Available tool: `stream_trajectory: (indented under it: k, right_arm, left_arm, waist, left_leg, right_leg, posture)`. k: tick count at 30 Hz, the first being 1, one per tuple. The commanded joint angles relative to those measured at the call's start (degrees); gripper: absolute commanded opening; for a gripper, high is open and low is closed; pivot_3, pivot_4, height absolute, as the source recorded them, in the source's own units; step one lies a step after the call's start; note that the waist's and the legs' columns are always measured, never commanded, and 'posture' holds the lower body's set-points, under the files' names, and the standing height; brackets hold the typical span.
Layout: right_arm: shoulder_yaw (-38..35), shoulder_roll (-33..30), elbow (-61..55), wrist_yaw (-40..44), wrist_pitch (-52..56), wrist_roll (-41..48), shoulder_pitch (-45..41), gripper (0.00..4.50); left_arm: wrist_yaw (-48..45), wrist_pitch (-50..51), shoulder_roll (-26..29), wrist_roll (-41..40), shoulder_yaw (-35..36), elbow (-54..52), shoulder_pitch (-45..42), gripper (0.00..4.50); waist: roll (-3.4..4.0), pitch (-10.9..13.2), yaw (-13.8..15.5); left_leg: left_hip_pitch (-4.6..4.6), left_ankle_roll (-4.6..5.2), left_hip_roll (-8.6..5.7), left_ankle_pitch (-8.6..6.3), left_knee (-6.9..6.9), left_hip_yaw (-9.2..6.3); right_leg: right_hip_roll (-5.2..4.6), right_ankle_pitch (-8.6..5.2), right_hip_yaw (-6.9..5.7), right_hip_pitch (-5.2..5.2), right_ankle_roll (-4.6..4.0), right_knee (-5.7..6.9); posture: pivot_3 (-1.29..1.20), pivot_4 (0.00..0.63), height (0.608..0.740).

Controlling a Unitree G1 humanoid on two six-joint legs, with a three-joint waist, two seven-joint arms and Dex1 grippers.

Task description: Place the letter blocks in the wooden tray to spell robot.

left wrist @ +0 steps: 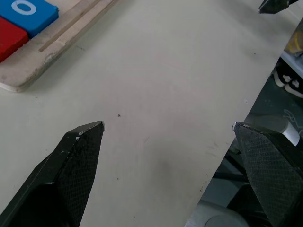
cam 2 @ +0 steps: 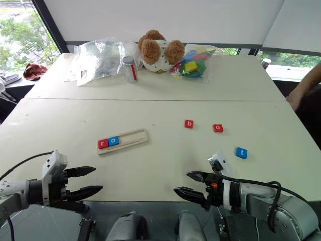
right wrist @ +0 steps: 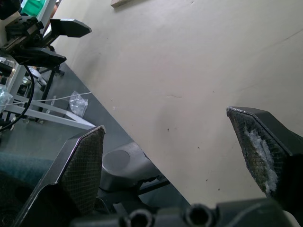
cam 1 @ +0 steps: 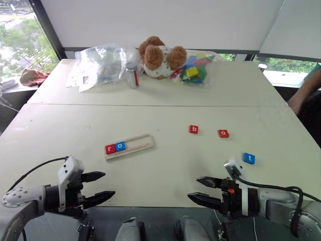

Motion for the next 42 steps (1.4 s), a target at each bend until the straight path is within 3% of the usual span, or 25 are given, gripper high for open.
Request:
stream_trajectory:
  k: [1,26,29,34,42]
  right_arm:
    - [0.51,0.31,-0.48,-0.20,-1.44,-0.24,-0.76,4.47]
    - [1.99,0.81,2.75,-1.22,-6.98,-6.55,-6.60,4.47]
    - [2.10,0.56,2.36,-1.24,-5.83,-5.70,-8.57,4.47]
    - [5.64,-0.83,2.02,0.32,-3.81,-6.19,-15.35,4.47]
    - [9.57,-1.27,3.57,1.88,-3.51,-7.87,-23.02,4.47]
  left_arm:
    - [-0.37,-1.26,-0.51,0.33,-0.12,0.82,0.74,4.50]
    - [-0.33,-4.41,-0.74,0.40,4.87,6.00,-1.32,4.50]
    - [-1.21,-7.55,2.79,4.00,4.33,12.26,-7.60,4.50]
    - [-8.38,-16.80,6.63,11.68,-5.23,26.99,-25.92,4.50]
    - [-17.19,-34.32,1.96,22.08,-17.45,46.90,-43.33,4.50]
  waist:
    - [0.00,0.00,0.00]
    - [-0.02,0.00,0.02]
    - [-0.03,0.00,0.07]
    - [0.00,0.02,0.60]
    - [-0.07,0.04,0.97]
  left_leg:
    - [0.00,0.00,0.00,0.00,0.00,0.00]
    - [-0.01,0.00,-0.02,0.00,0.00,0.02]
    - [-0.01,0.01,-0.02,0.00,0.03,0.02]
    - [0.00,0.09,-0.08,0.05,0.10,0.05]
    - [-0.16,0.23,-0.10,-0.03,0.00,0.78]
  right_leg:
    - [0.00,0.00,0.00,0.00,0.00,0.00]
    - [0.04,0.05,-0.01,-0.03,0.10,0.01]
    - [0.04,0.05,-0.01,-0.02,0.11,0.03]
    - [0.16,0.04,-0.06,-0.01,0.06,0.09]
    - [0.36,0.10,0.31,-0.46,0.26,0.05]
  posture:
    - [0.00,0.150,0.740]
    - [0.00,0.150,0.740]
    - [0.00,0.150,0.740]
    - [0.00,0.150,0.740]
    - [0.00,0.150,0.740]
